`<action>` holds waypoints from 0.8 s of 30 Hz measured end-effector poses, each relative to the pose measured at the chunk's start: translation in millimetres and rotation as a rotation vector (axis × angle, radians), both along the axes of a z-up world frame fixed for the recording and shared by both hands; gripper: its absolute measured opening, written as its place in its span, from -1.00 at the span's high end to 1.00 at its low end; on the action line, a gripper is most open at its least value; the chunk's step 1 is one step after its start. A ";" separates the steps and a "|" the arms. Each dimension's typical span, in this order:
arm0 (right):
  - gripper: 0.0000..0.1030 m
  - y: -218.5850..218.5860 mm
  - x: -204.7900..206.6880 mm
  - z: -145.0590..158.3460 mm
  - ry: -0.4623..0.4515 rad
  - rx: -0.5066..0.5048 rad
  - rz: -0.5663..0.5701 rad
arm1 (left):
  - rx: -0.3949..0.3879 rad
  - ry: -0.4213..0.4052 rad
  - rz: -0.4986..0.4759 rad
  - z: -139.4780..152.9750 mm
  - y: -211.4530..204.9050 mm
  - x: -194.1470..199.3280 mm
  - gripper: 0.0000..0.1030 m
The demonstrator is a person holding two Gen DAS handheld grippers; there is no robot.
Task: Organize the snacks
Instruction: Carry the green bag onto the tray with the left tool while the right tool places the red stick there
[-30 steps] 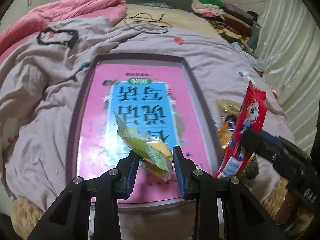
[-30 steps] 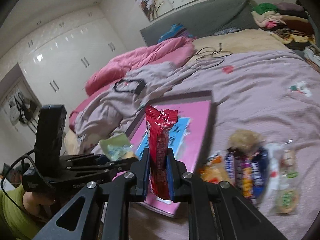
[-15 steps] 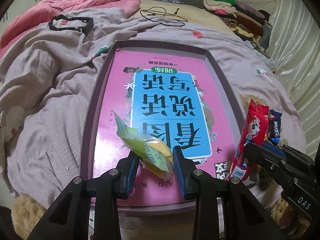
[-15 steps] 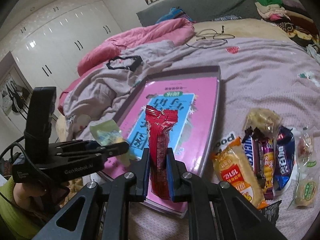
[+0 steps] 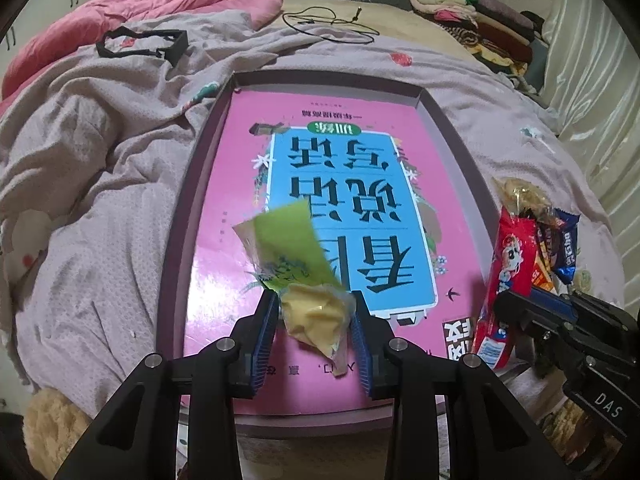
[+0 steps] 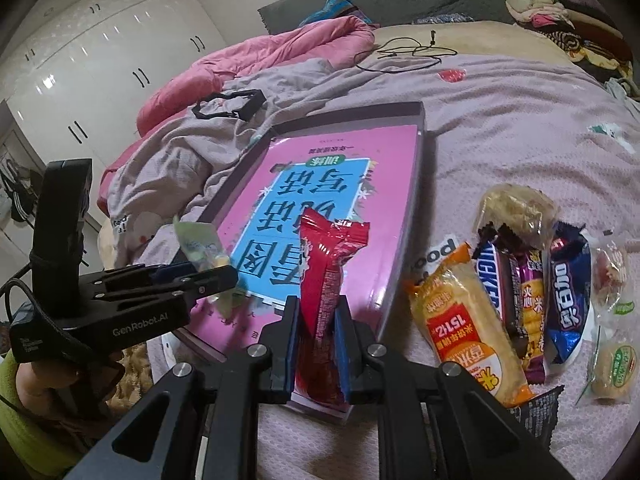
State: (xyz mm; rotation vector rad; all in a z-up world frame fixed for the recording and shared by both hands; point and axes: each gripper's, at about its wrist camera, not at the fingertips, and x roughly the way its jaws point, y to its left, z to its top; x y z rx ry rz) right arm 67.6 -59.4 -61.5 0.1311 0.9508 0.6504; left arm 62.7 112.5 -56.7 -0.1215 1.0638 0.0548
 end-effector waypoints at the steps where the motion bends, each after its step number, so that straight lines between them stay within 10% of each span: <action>1: 0.66 -0.7 -0.4 -0.1 0.000 0.002 -0.003 | 0.006 0.000 -0.003 -0.6 -1.5 -0.3 0.29; 24: 0.20 -8.7 -8.9 5.8 -0.003 0.051 -0.017 | -0.015 -0.023 -0.015 5.6 -3.9 -0.4 0.00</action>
